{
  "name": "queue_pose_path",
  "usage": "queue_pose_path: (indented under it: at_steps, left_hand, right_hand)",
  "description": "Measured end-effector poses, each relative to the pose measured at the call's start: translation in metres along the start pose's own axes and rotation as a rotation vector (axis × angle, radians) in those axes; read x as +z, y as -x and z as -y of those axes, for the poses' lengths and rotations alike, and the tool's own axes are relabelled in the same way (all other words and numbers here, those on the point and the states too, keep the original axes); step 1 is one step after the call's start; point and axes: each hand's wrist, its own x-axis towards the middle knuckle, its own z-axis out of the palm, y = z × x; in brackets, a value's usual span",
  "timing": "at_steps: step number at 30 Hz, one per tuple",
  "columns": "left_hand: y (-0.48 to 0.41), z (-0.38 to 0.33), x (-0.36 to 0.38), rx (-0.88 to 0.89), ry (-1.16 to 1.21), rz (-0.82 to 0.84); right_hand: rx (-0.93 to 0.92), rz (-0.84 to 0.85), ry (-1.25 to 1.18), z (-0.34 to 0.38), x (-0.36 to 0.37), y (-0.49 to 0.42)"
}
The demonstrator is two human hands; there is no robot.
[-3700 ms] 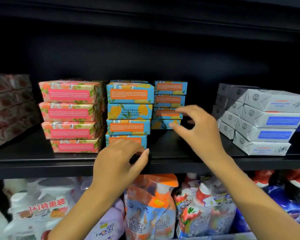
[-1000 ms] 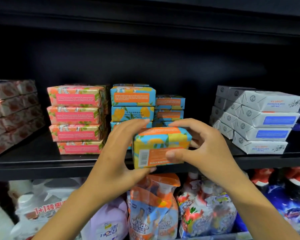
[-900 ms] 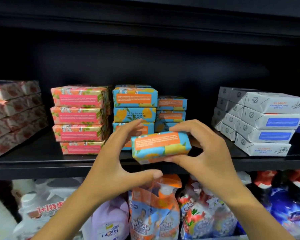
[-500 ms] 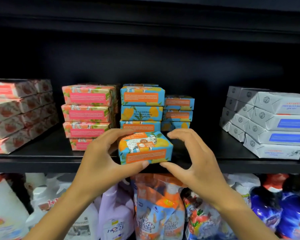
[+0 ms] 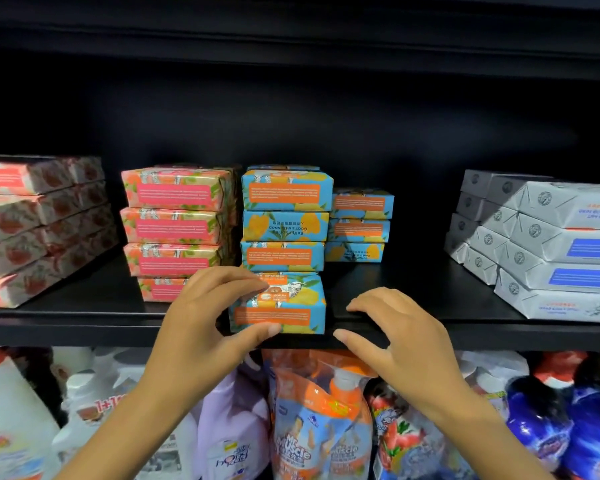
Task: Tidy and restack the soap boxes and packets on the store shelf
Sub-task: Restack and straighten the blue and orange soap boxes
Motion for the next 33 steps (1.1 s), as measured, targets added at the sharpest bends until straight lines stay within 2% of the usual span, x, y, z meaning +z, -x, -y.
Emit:
queue_pose_path:
  at_steps: [16, 22, 25, 28, 30, 33]
  left_hand:
    - [-0.009, -0.01, 0.015, -0.044, -0.265, -0.019]
    - [-0.01, -0.013, 0.019, -0.041, -0.277, -0.052]
    - [-0.007, -0.016, 0.022, 0.029, -0.307, -0.059]
    - [-0.005, -0.025, 0.031, 0.147, -0.28, -0.126]
    - [-0.007, -0.032, 0.04, 0.223, -0.215, -0.14]
    - [-0.014, -0.046, 0.056, 0.313, -0.153, -0.08]
  right_hand:
    - [0.01, -0.002, 0.015, 0.002, 0.0, 0.001]
    - [0.011, 0.014, 0.016, 0.002, -0.001, 0.002]
    - [0.022, 0.071, -0.016, 0.001, -0.003, 0.001]
    - [0.07, 0.115, -0.176, -0.003, -0.012, -0.009]
    - [0.101, 0.026, -0.264, -0.009, -0.019, -0.021]
    - [0.129, -0.138, -0.239, -0.023, -0.023, -0.044]
